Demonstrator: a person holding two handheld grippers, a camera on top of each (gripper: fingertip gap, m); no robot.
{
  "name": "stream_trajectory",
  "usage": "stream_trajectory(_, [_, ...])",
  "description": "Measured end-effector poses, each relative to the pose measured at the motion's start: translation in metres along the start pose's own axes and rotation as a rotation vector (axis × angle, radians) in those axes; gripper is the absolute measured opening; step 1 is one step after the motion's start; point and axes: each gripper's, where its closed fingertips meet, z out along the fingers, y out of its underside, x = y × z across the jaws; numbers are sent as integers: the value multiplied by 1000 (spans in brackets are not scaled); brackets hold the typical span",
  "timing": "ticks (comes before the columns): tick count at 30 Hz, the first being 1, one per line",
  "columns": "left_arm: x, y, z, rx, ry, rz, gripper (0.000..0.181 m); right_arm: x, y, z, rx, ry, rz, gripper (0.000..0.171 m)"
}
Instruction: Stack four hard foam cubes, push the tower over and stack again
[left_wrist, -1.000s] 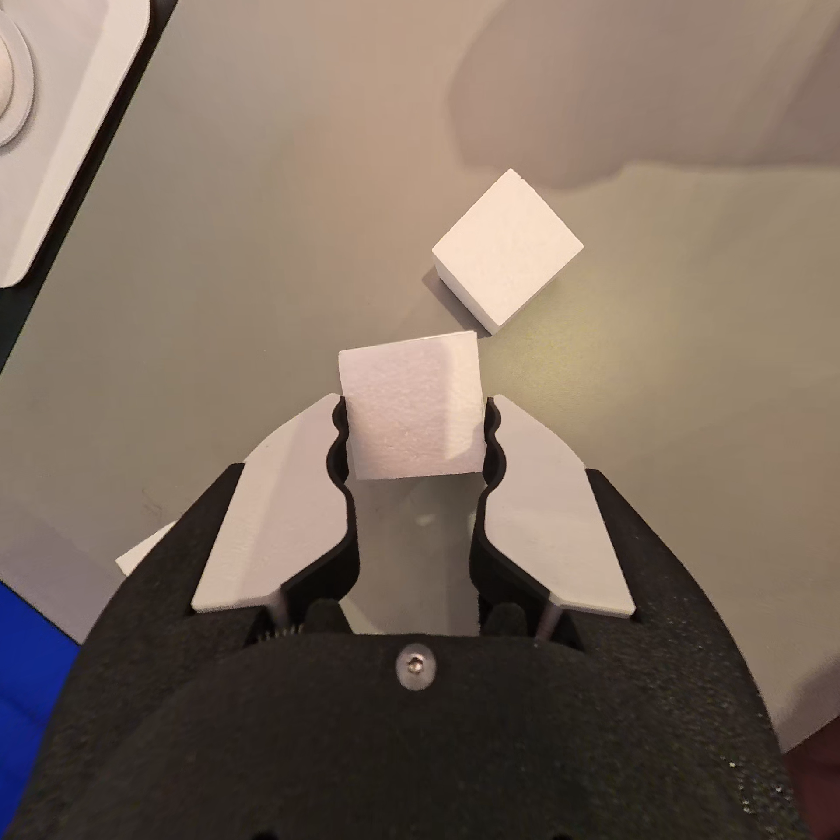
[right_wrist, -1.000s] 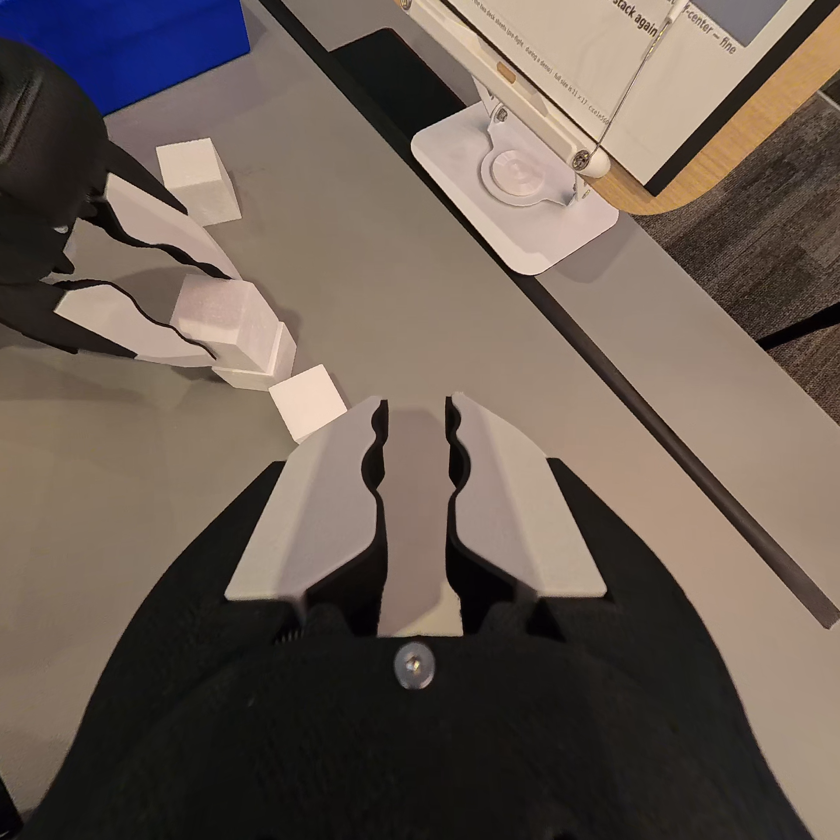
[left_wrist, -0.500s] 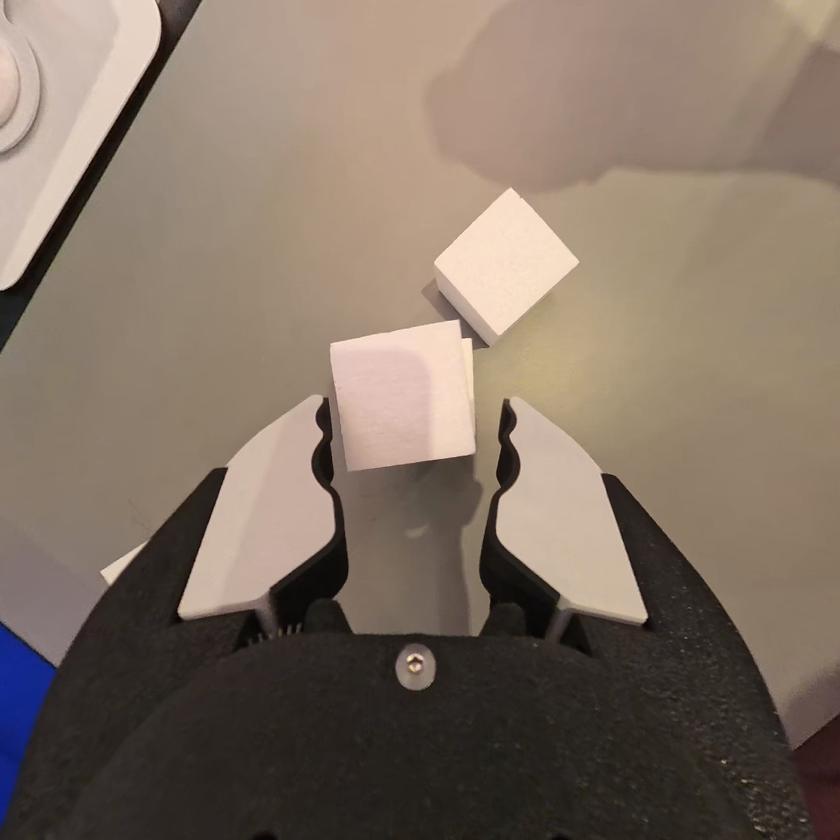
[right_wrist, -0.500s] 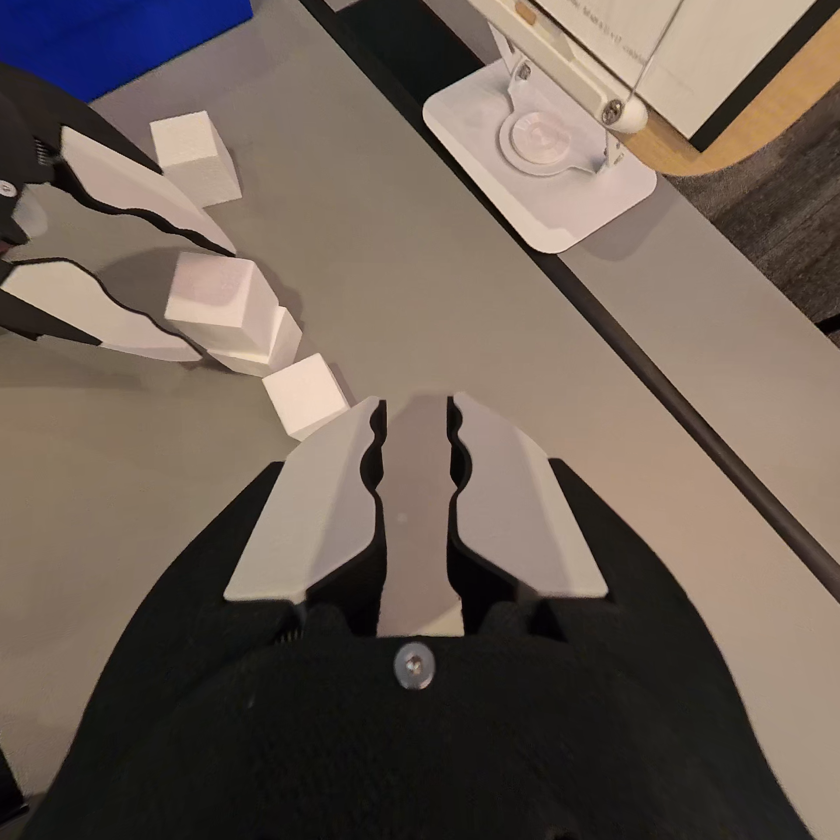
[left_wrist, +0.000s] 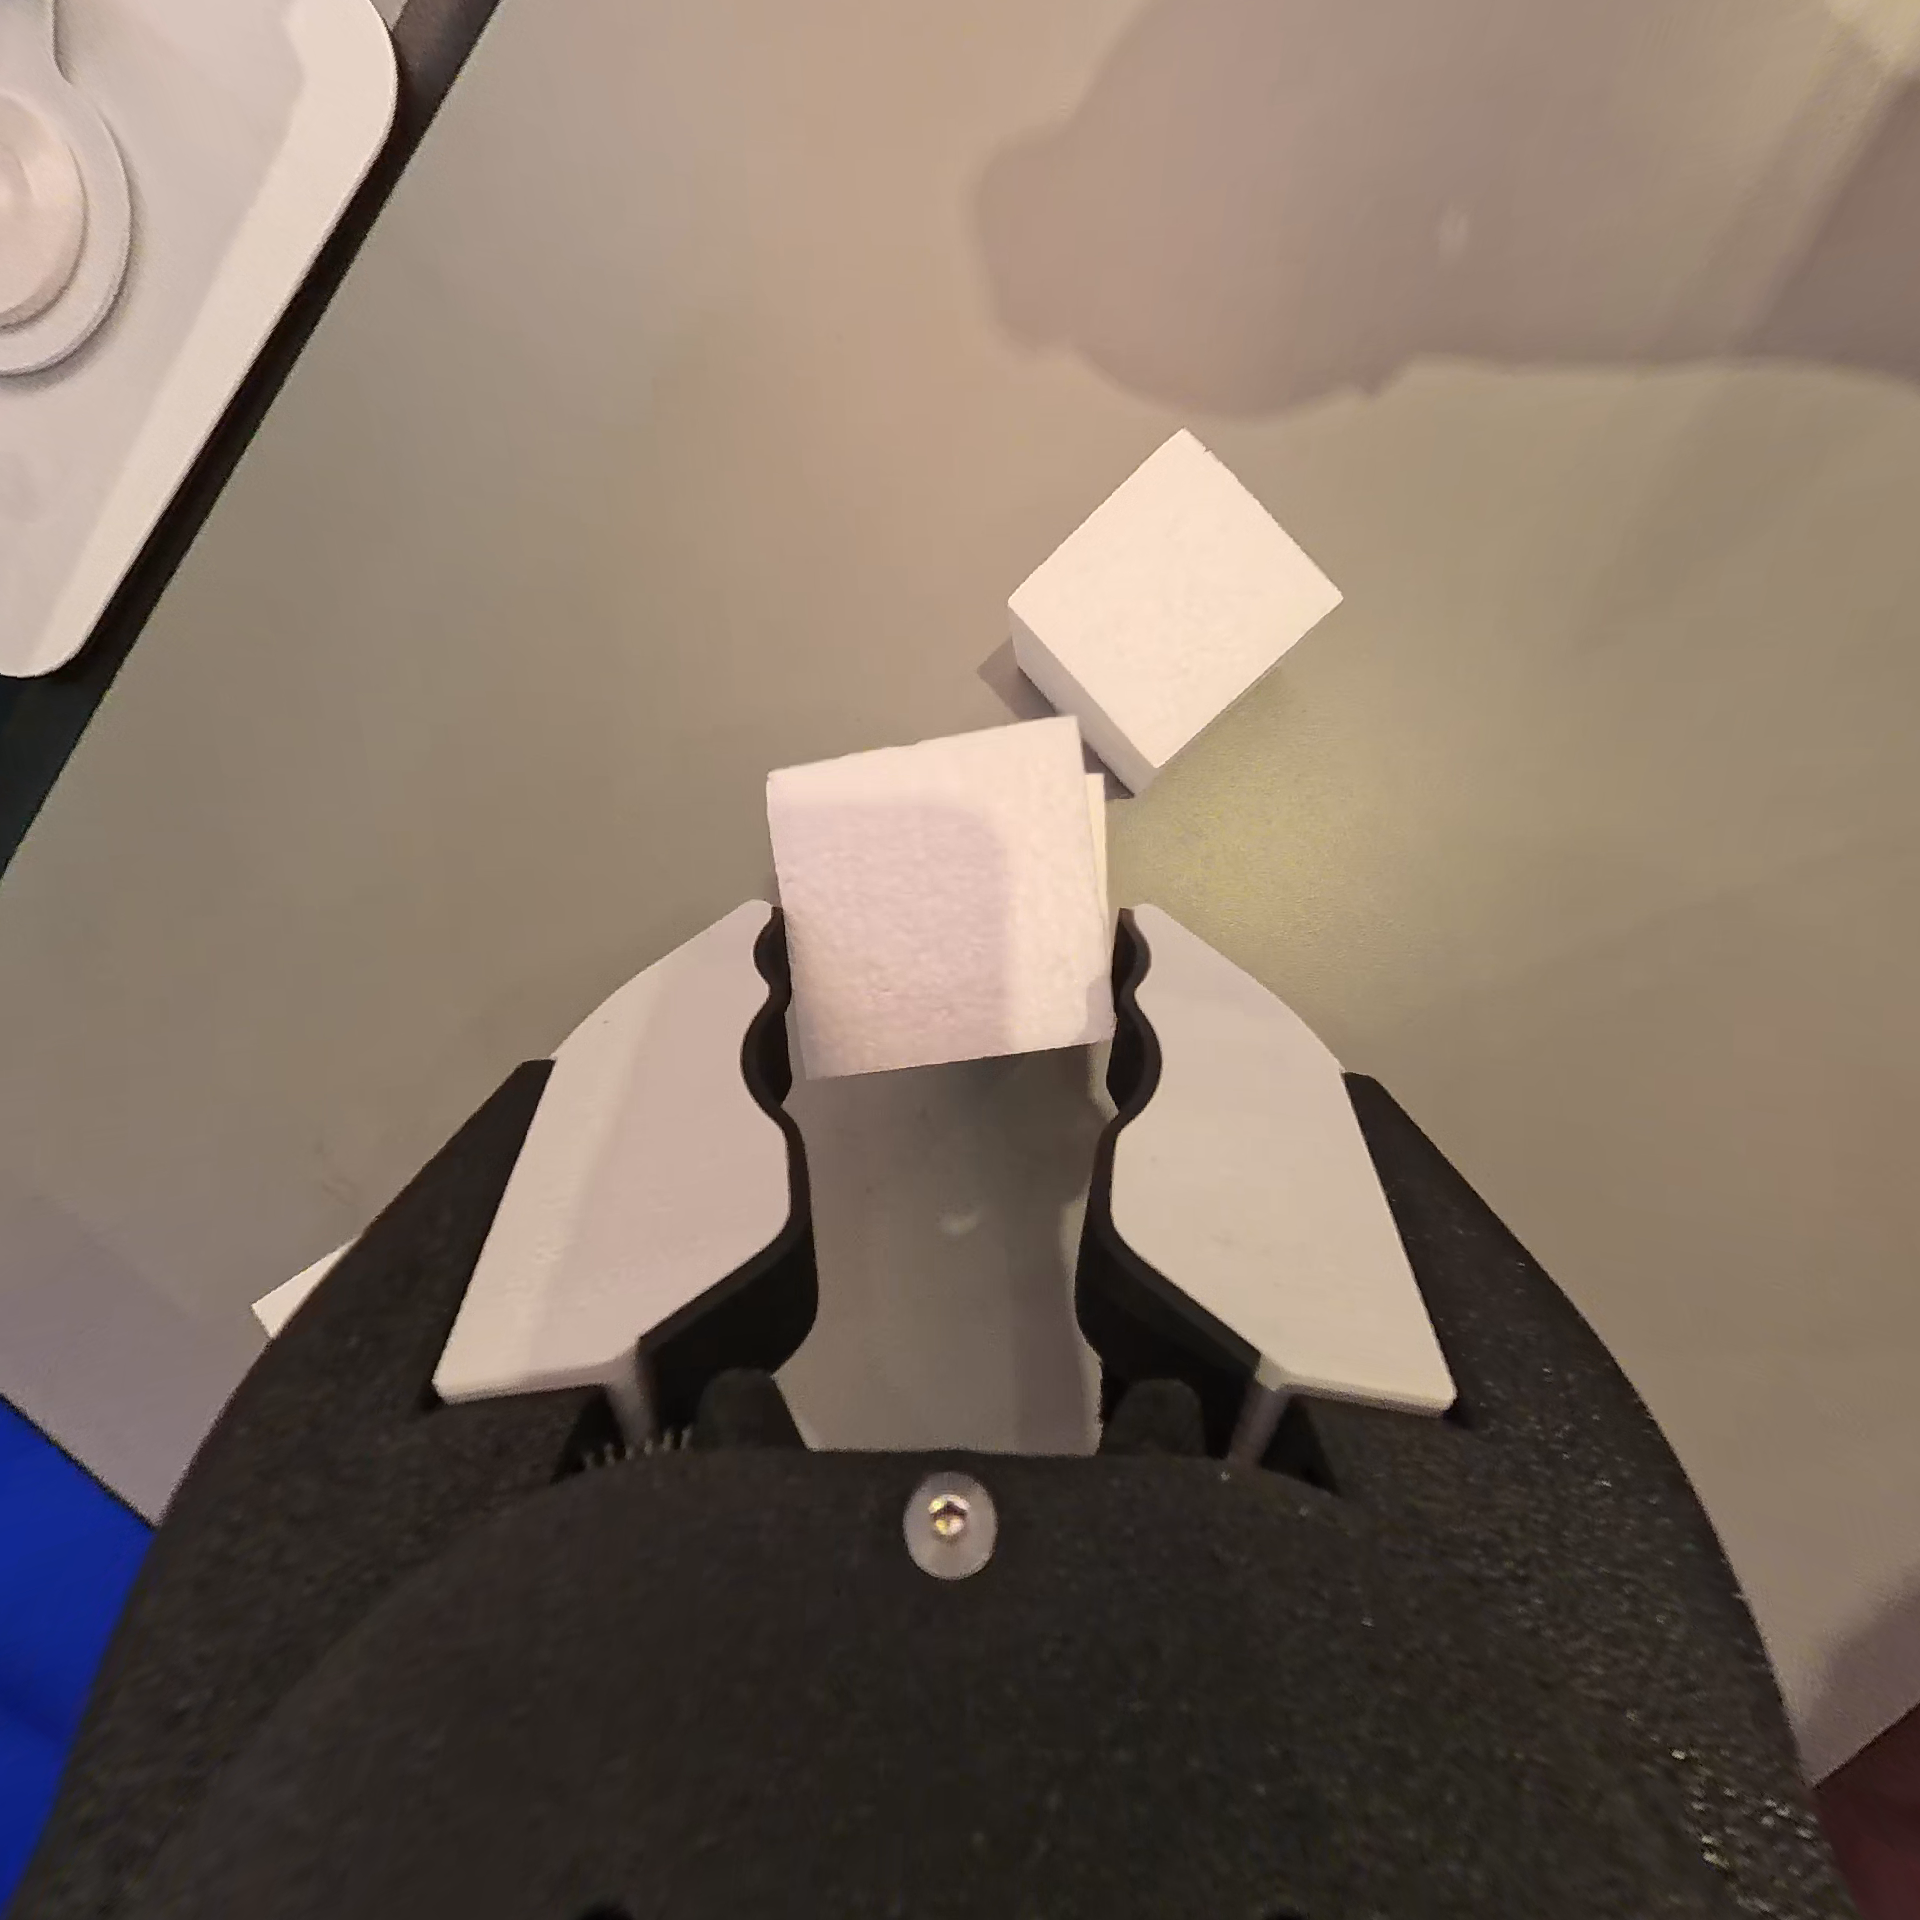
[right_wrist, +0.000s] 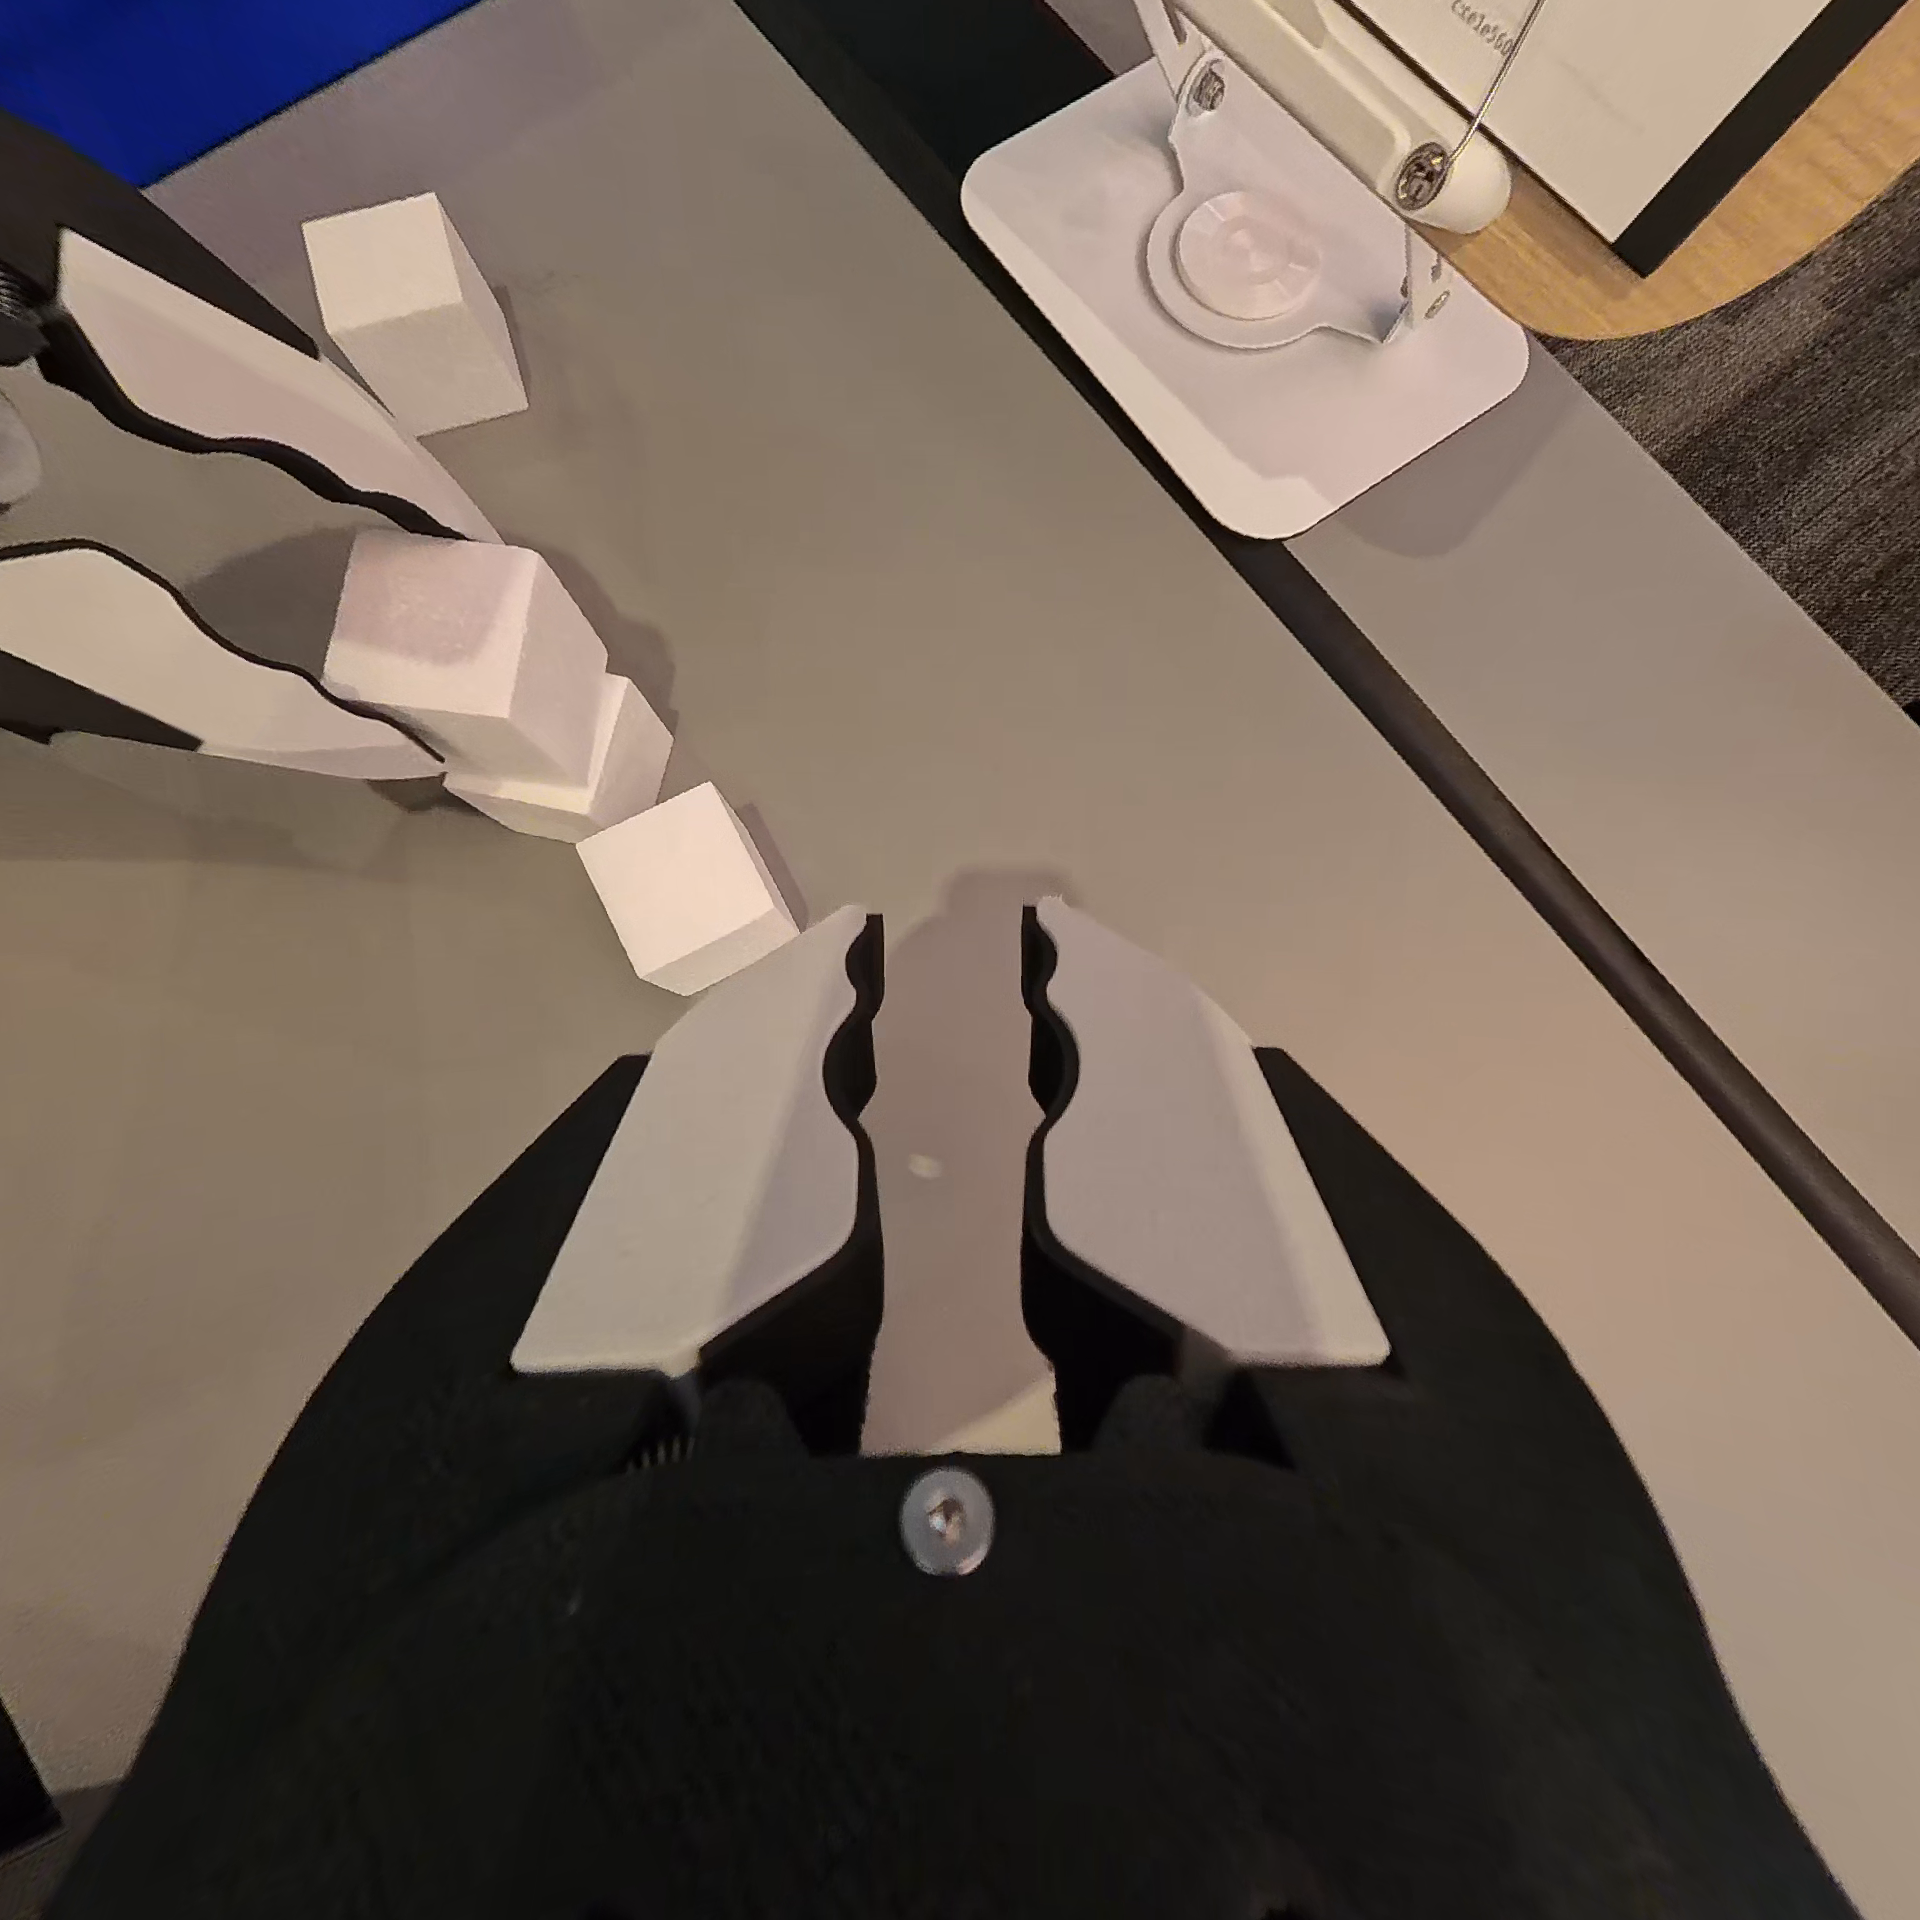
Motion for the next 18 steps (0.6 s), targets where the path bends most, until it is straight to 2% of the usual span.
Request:
stream_trajectory(12, [5, 2, 5, -14, 18, 43, 60, 1, 4, 5, -24, -7, 7, 26])
stream_trajectory(16, [2, 1, 5, -5, 11, 41, 76, -3, 4, 10, -24, -32, -1, 31])
stream_trajectory(18, [1, -1, 0, 13, 10, 42, 79, -13, 4, 15, -18, -93, -42, 31])
